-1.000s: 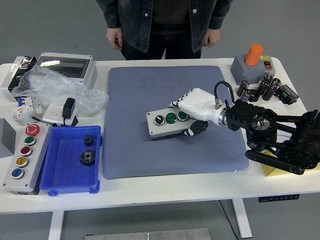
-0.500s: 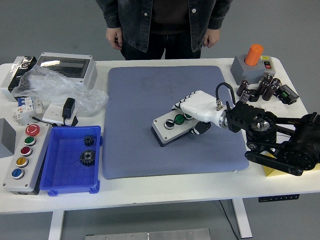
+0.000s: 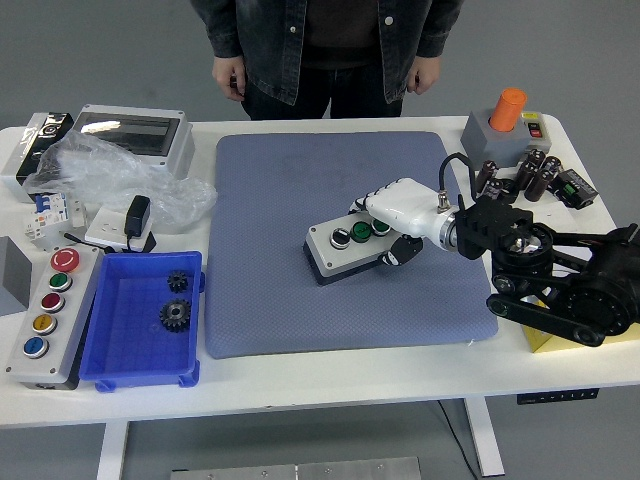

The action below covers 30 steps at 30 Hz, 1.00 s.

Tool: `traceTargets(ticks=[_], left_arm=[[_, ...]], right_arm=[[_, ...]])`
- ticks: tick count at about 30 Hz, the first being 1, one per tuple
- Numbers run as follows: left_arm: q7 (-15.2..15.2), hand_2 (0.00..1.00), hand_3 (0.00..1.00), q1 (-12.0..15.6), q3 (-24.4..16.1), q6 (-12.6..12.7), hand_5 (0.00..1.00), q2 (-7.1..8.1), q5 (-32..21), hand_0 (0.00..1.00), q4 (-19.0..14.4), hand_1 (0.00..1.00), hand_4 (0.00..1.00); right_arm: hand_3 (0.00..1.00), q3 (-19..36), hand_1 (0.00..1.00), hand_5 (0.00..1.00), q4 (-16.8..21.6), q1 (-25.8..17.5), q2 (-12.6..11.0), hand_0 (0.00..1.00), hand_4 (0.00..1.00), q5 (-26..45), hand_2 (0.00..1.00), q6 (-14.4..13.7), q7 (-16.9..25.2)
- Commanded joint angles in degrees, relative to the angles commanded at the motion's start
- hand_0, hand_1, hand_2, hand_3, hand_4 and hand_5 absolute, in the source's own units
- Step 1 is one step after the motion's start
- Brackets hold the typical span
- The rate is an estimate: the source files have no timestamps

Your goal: Pick up the button,place it on the desk,press the button,press the button

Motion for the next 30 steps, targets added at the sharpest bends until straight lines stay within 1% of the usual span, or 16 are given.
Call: traceTargets(ticks=[2, 3, 9, 20, 21, 23, 30], left_arm=[[-0.17, 0.698, 0.767, 0.02, 0.06, 0.00, 0.375, -0.03, 0.07, 0.710, 0.01, 0.750, 0.801], [-0.21, 0.698, 0.767, 0.02, 0.08, 0.00, 0.376, -0.04, 0.08, 0.710, 0.01, 0.750, 0.801], [-0.44, 0.698, 0.767, 0.02, 0.22, 0.02, 0.380, -0.05, 0.18, 0.711, 0.00, 0.752, 0.805], [-0.52, 0.698, 0.767, 0.07, 0.69, -0.08, 0.383, -0.10, -0.05, 0.711, 0.06, 0.752, 0.807], [-0.55, 0.698, 0.767, 0.07, 0.72, -0.09, 0.387, -0.11, -0.01, 0.711, 0.07, 0.753, 0.808], [-0.60, 0.698, 0.767, 0.06, 0.76, -0.10, 0.387, -0.14, 0.10, 0.711, 0.08, 0.753, 0.808], [-0.76, 0.699, 0.767, 0.05, 0.84, -0.07, 0.391, -0.16, 0.45, 0.711, 0.11, 0.754, 0.811]], right_arm=[[0.607, 0.44, 0.723, 0.037, -0.03, 0.12, 0.03, 0.716, 0.537, 1.08, 0.746, 1.21, -0.94], [0.603, 0.61, 0.723, 0.040, -0.04, 0.17, 0.05, 0.698, 0.538, 1.40, 0.745, 1.62, -1.28], [0.602, 1.60, 0.724, 0.040, -0.49, 0.52, 0.41, 0.699, 0.545, 3.77, 0.749, 4.58, -3.83], [0.596, 3.04, 0.726, 0.041, -1.29, 1.23, 1.57, 0.695, 0.550, 6.03, 0.752, 7.61, -7.00], [0.588, 3.20, 0.731, 0.042, -1.41, 1.26, 1.67, 0.697, 0.566, 6.43, 0.764, 7.91, -7.28], [0.588, 3.48, 0.731, 0.042, -1.64, 1.29, 1.85, 0.697, 0.566, 7.10, 0.764, 8.47, -7.84], [0.582, 4.18, 0.731, 0.043, -2.23, 1.08, 2.15, 0.695, 0.568, 9.17, 0.773, 10.16, -9.53]])
